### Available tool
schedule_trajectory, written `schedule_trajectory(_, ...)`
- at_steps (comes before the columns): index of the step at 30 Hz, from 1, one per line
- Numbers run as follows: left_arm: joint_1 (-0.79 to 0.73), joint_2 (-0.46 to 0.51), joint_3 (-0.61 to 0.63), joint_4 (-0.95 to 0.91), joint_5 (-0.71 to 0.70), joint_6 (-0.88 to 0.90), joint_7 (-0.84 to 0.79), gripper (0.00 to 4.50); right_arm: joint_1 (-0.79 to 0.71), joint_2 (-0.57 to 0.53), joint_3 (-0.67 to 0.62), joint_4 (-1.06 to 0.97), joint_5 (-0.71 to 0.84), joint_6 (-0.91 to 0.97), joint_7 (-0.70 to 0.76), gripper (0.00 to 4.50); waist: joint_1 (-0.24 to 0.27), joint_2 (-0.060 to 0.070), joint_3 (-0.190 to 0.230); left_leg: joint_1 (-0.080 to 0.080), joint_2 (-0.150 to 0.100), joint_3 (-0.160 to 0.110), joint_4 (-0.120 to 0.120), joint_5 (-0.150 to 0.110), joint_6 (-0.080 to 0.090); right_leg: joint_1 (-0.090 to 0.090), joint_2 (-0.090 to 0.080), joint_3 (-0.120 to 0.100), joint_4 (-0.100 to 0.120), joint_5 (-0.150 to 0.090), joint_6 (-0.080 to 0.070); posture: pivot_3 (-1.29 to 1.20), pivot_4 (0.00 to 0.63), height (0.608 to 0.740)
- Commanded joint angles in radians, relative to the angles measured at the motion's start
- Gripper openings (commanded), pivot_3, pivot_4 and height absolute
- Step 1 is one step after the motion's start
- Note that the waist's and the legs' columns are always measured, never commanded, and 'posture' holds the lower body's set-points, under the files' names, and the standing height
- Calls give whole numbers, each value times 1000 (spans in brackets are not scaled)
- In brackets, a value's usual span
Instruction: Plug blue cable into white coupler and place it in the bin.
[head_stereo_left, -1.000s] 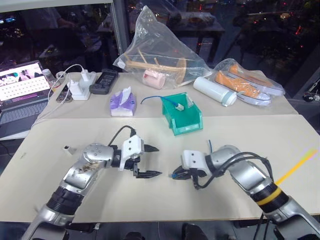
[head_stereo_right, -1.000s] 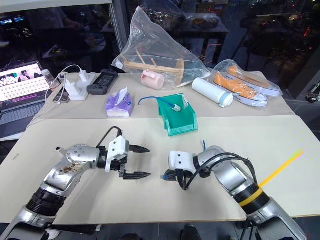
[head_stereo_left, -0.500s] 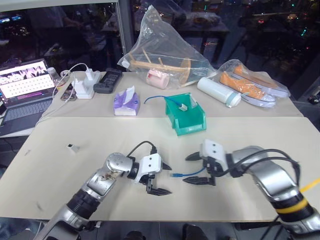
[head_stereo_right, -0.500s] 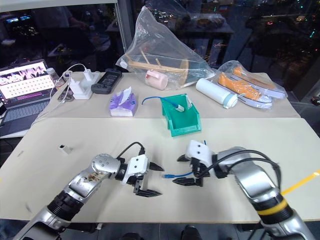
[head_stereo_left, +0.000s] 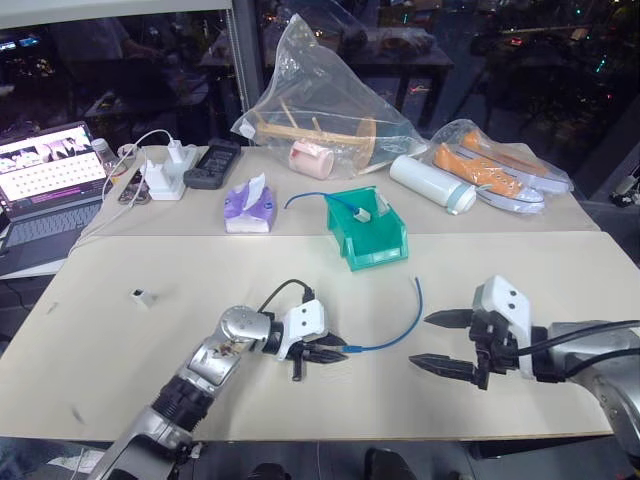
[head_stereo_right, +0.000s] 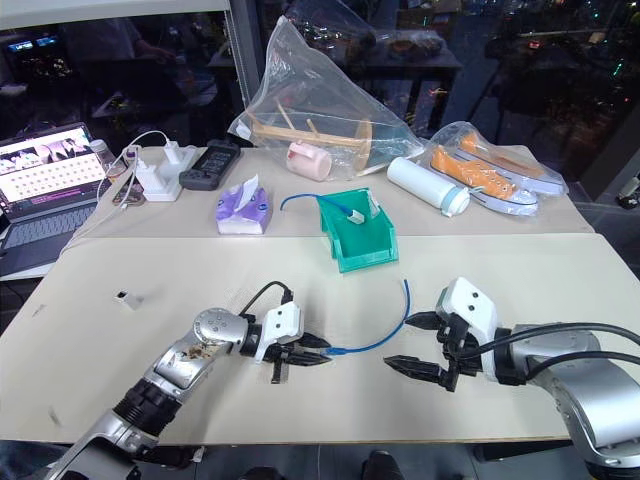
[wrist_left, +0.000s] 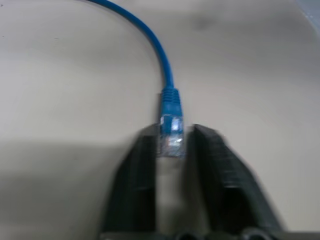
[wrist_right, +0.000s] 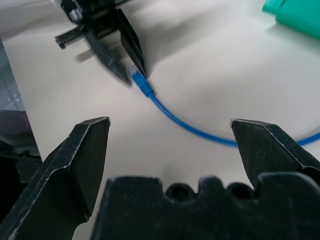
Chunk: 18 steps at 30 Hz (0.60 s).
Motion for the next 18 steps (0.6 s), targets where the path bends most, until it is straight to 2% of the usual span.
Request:
schedule_trajectory(1, 7, -5, -8, 12, 12, 0, -5, 73, 67, 63, -90, -43, 124, 114, -75, 4474, 1, 0, 0, 0, 0, 0, 0, 0, 0, 0, 0, 0, 0, 0, 0, 0, 150, 740)
schedule_trajectory(3, 9, -34, 9, -3, -12, 5, 15, 73, 115, 148, -164, -51, 256, 221, -130, 4474, 7, 0, 0, 0, 0, -1, 0, 0, 0, 0, 0, -1, 0, 0, 0, 0, 150, 740)
schedule_trajectory(6, 6, -107, 56, -65, -90, 68, 60, 73, 177, 299, -253, -53, 391, 386, -286, 4474, 14, 0, 0, -1, 0, -1, 1, 0, 0, 0, 0, 0, 1, 0, 0, 0, 150, 740)
schedule_trajectory(8, 2, -144, 83, -107, -134, 120, 83, 73, 218, 422, -298, -66, 505, 414, -398, 4474, 18, 0, 0, -2, 0, 0, 2, 0, 0, 0, 0, 0, 1, 1, 1, 0, 150, 740)
schedule_trajectory(11, -3, -158, 96, -135, -144, 157, 104, 73, 241, 582, -358, -27, 760, 392, -632, 4474, 15, 1, 0, -1, 0, -1, 1, 0, 0, 0, 0, 0, 0, 1, 0, 0, 150, 740)
schedule_trajectory(16, -11, -168, 99, -169, -167, 202, 112, 73, 259, 708, -284, -8, 1082, 209, -1005, 4474, 0, 3, 0, 1, 0, -1, 1, 0, 0, 0, 0, 1, 1, 0, 0, 0, 150, 740)
schedule_trajectory(18, -11, -168, 91, -183, -169, 210, 111, 73, 249, 723, -244, -14, 1168, 132, -1115, 4474, -3, 3, 0, 1, 0, -1, 1, 0, 0, 0, 0, 1, 1, 0, 0, 0, 150, 740)
